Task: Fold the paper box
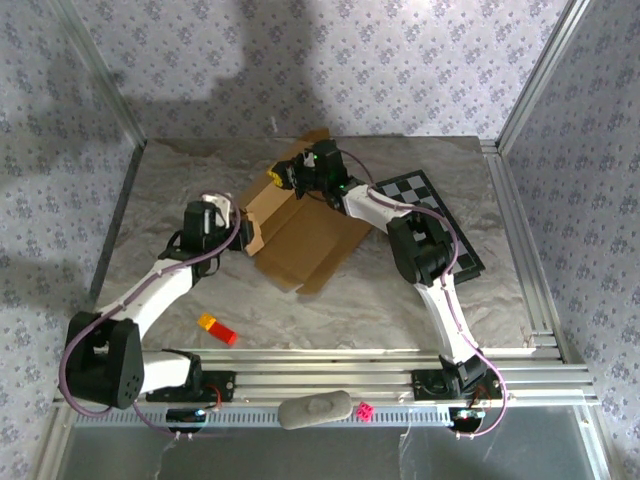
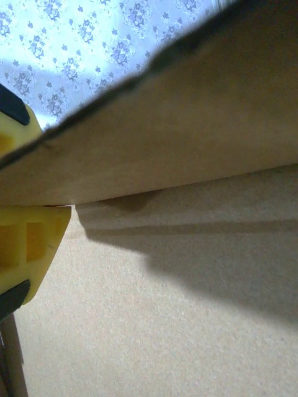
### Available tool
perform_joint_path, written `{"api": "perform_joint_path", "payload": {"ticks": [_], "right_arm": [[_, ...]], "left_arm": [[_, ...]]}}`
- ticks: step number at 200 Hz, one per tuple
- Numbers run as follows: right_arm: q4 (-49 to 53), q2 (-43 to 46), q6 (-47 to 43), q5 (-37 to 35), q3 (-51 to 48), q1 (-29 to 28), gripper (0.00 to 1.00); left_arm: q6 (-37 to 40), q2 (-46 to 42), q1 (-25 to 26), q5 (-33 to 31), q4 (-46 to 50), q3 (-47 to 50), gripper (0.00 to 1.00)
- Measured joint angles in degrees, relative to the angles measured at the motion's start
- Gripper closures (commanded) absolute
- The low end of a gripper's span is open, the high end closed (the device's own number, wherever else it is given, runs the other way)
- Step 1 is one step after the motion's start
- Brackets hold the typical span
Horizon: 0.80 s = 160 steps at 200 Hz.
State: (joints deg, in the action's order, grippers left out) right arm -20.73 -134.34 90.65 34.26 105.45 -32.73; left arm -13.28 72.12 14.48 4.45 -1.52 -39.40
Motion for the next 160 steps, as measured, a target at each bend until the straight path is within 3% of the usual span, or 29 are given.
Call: {"api": "perform_joint_path", "payload": {"ticks": [125, 160], "right_arm": [[-9.16, 0.0, 2.82, 0.61, -4.74, 0.5, 1.0], [-12.52, 0.0, 4.55, -0.11, -6.1, 0.5, 1.0]], "left_arm": [[-6.93, 6.12, 5.95, -11.91, -14.01, 6.16, 0.55], [-10.6, 7.37, 7.37, -14.6, -18.01, 6.58, 0.48]]}}
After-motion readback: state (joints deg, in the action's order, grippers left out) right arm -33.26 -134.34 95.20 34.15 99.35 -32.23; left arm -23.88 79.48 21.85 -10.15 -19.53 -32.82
